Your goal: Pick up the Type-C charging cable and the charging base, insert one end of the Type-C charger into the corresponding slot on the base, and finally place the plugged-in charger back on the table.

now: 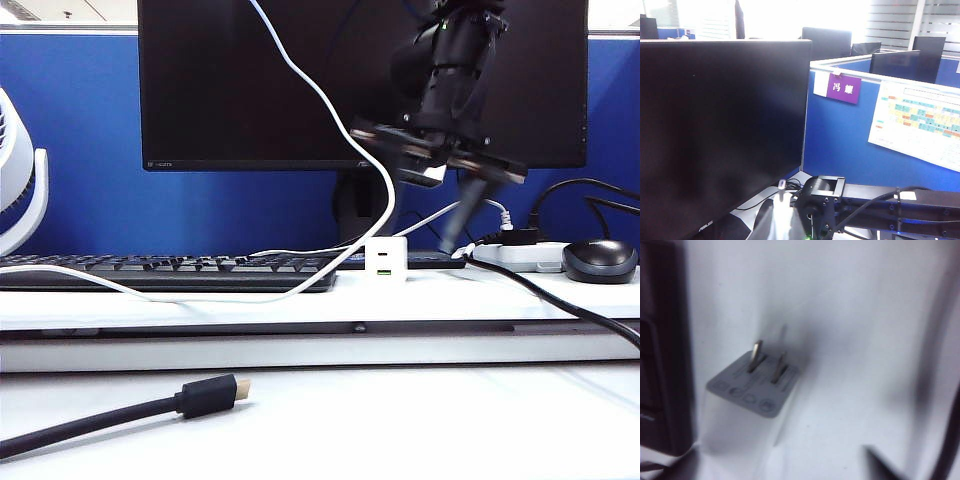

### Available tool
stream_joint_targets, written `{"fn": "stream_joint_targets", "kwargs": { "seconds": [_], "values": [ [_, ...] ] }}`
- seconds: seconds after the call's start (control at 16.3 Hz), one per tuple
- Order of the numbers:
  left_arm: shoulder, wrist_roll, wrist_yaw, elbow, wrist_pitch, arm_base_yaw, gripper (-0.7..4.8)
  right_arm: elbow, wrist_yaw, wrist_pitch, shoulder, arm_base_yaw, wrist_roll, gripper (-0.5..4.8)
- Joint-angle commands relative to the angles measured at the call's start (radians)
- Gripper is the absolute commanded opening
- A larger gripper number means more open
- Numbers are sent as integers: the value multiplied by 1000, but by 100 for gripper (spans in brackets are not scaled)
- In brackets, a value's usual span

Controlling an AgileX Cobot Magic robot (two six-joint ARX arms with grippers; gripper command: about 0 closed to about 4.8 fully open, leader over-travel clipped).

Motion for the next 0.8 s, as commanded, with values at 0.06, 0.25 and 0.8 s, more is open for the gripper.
{"fn": "stream_joint_targets", "kwargs": {
  "seconds": [0.06, 0.25, 0.8],
  "values": [
    [-4, 3, 3, 3, 14, 0, -5, 4, -100, 13, -5, 2, 67, 479],
    [-4, 2, 4, 3, 14, 0, -5, 3, -83, 36, -5, 21, 90, 479],
    [-4, 3, 4, 3, 13, 0, -5, 3, -125, 29, 42, 52, 122, -8]
  ]
}}
